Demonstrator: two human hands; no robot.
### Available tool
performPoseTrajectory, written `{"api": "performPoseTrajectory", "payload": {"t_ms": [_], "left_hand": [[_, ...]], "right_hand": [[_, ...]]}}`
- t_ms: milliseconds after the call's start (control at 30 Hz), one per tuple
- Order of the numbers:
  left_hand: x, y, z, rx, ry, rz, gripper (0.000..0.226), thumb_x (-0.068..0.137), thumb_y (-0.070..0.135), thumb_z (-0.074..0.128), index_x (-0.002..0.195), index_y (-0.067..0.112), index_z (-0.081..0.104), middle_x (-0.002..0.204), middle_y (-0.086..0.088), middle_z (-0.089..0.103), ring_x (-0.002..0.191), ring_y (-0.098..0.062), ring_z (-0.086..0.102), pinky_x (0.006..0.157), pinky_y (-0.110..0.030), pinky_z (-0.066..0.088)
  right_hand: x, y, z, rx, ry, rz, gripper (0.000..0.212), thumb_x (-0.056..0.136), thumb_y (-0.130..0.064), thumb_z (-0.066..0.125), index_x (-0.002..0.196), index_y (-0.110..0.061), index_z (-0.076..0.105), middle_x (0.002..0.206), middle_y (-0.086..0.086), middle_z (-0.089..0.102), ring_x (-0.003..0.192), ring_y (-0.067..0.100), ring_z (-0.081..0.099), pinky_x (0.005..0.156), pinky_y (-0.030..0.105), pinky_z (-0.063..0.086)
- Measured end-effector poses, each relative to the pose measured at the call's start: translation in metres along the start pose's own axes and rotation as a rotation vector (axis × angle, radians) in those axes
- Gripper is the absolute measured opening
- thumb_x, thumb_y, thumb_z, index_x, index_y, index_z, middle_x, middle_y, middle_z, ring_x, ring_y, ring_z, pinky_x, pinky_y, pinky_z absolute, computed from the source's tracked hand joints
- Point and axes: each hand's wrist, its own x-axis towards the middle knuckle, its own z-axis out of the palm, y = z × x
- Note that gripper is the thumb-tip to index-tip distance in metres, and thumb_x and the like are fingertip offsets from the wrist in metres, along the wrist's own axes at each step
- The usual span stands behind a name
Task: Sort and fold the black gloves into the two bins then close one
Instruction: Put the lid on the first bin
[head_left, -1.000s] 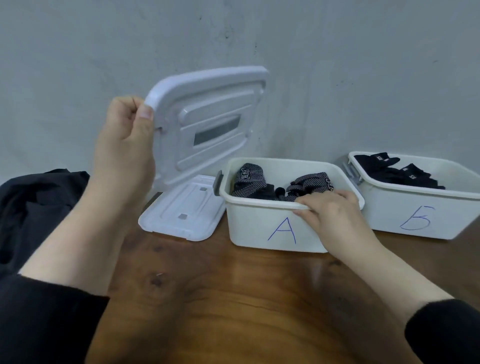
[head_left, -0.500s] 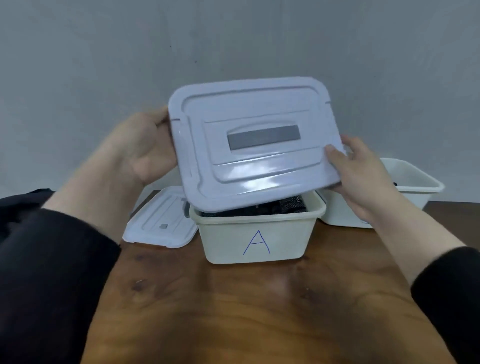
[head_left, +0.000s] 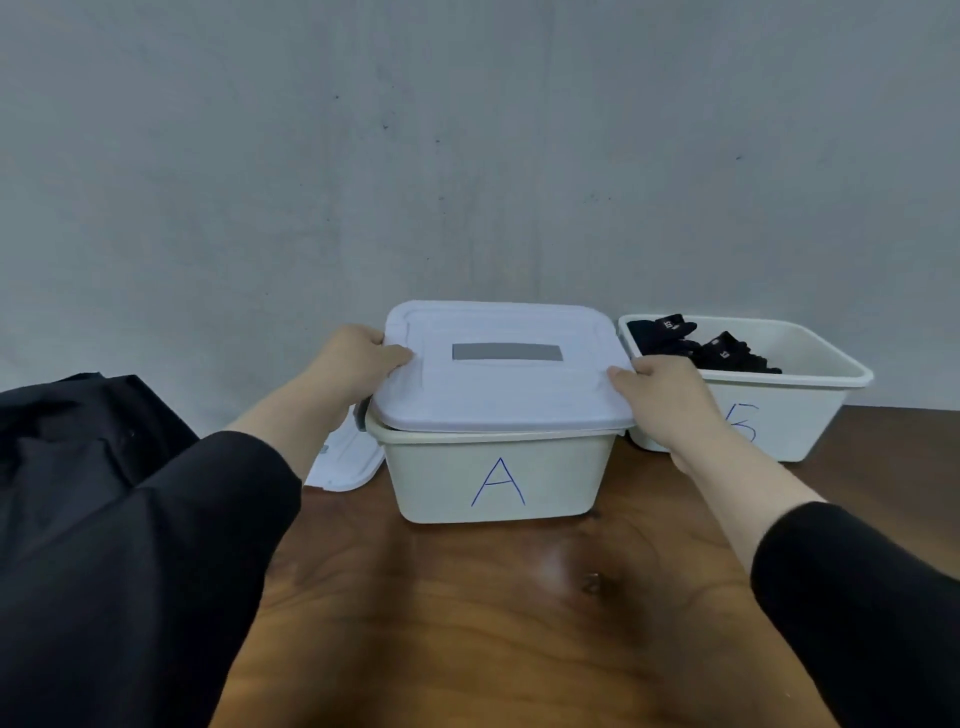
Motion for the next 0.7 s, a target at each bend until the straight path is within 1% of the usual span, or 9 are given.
{"api": "performPoseTrajectory", "payload": {"t_ms": [67, 167, 233, 333, 433, 500, 533, 600, 700], "left_hand": [[0.003, -0.004, 0.005, 0.05, -0.003, -0.044, 0.041, 0.093, 0.023, 0.062, 0.064, 0.019, 0.033, 0.064, -0.004, 0.032, 0.053, -0.024, 0.034, 0.056, -0.03, 0.021], [0.007, -0.013, 0.01, 0.159, -0.005, -0.067, 0.033, 0.095, 0.026, 0.059, 0.07, 0.015, 0.041, 0.068, -0.005, 0.038, 0.058, -0.025, 0.04, 0.059, -0.03, 0.027], [0.007, -0.018, 0.013, 0.19, -0.018, -0.048, 0.012, 0.097, 0.028, 0.057, 0.095, 0.016, 0.06, 0.086, -0.005, 0.055, 0.072, -0.027, 0.053, 0.063, -0.034, 0.04], [0.003, -0.032, 0.008, 0.148, -0.032, -0.095, 0.043, 0.099, 0.036, 0.056, 0.141, 0.03, 0.053, 0.124, 0.003, 0.061, 0.099, -0.025, 0.059, 0.082, -0.037, 0.052], [-0.002, -0.042, 0.005, -0.04, -0.119, -0.167, 0.033, 0.099, 0.041, 0.058, 0.132, 0.039, 0.059, 0.122, 0.01, 0.065, 0.104, -0.019, 0.064, 0.085, -0.046, 0.06], [-0.002, -0.044, 0.005, -0.171, -0.172, -0.182, 0.022, 0.1, 0.039, 0.059, 0.12, 0.037, 0.067, 0.116, 0.008, 0.072, 0.099, -0.019, 0.07, 0.076, -0.045, 0.063], [-0.001, -0.044, 0.006, -0.195, -0.176, -0.173, 0.024, 0.1, 0.038, 0.059, 0.123, 0.036, 0.067, 0.115, 0.007, 0.073, 0.098, -0.02, 0.072, 0.073, -0.043, 0.063], [0.006, -0.041, 0.011, -0.184, -0.125, -0.149, 0.042, 0.101, 0.037, 0.059, 0.142, 0.033, 0.053, 0.128, 0.007, 0.065, 0.095, -0.021, 0.072, 0.07, -0.04, 0.063], [0.02, -0.033, 0.017, -0.119, -0.041, -0.145, 0.069, 0.102, 0.036, 0.058, 0.159, 0.03, 0.021, 0.149, -0.001, 0.042, 0.093, -0.022, 0.066, 0.064, -0.04, 0.062]], "right_hand": [[0.002, 0.005, 0.008, -0.025, -0.007, -0.005, 0.048, 0.098, -0.022, 0.058, 0.058, -0.015, 0.034, 0.057, 0.0, 0.027, 0.056, 0.019, 0.025, 0.057, 0.031, 0.017], [0.001, 0.011, 0.01, -0.069, -0.021, -0.031, 0.042, 0.098, -0.022, 0.055, 0.063, -0.018, 0.031, 0.061, 0.002, 0.026, 0.059, 0.02, 0.025, 0.058, 0.032, 0.017], [0.0, 0.015, 0.009, -0.095, -0.033, -0.05, 0.037, 0.098, -0.023, 0.055, 0.066, -0.011, 0.04, 0.065, 0.005, 0.031, 0.061, 0.02, 0.028, 0.059, 0.033, 0.018], [0.0, 0.02, 0.008, -0.107, -0.055, -0.067, 0.038, 0.096, -0.029, 0.059, 0.076, 0.004, 0.056, 0.069, 0.009, 0.04, 0.065, 0.022, 0.034, 0.062, 0.034, 0.023], [0.004, 0.023, 0.009, -0.086, -0.081, -0.049, 0.041, 0.095, -0.031, 0.061, 0.084, 0.009, 0.059, 0.071, 0.01, 0.041, 0.065, 0.023, 0.036, 0.064, 0.034, 0.026], [0.008, 0.023, 0.009, -0.046, -0.085, -0.038, 0.035, 0.095, -0.029, 0.062, 0.101, 0.005, 0.065, 0.082, 0.012, 0.054, 0.072, 0.028, 0.05, 0.068, 0.038, 0.041], [0.01, 0.024, 0.01, -0.015, -0.085, -0.023, 0.034, 0.096, -0.029, 0.063, 0.114, -0.001, 0.065, 0.096, 0.012, 0.061, 0.085, 0.03, 0.058, 0.08, 0.044, 0.051], [0.013, 0.025, 0.011, 0.095, -0.103, 0.063, 0.049, 0.096, -0.03, 0.066, 0.14, -0.012, 0.051, 0.119, 0.002, 0.06, 0.102, 0.025, 0.061, 0.097, 0.05, 0.053], [0.016, 0.02, 0.013, 0.28, -0.156, 0.17, 0.056, 0.096, -0.027, 0.068, 0.145, -0.016, 0.044, 0.105, -0.007, 0.056, 0.093, 0.016, 0.059, 0.091, 0.046, 0.056]]}}
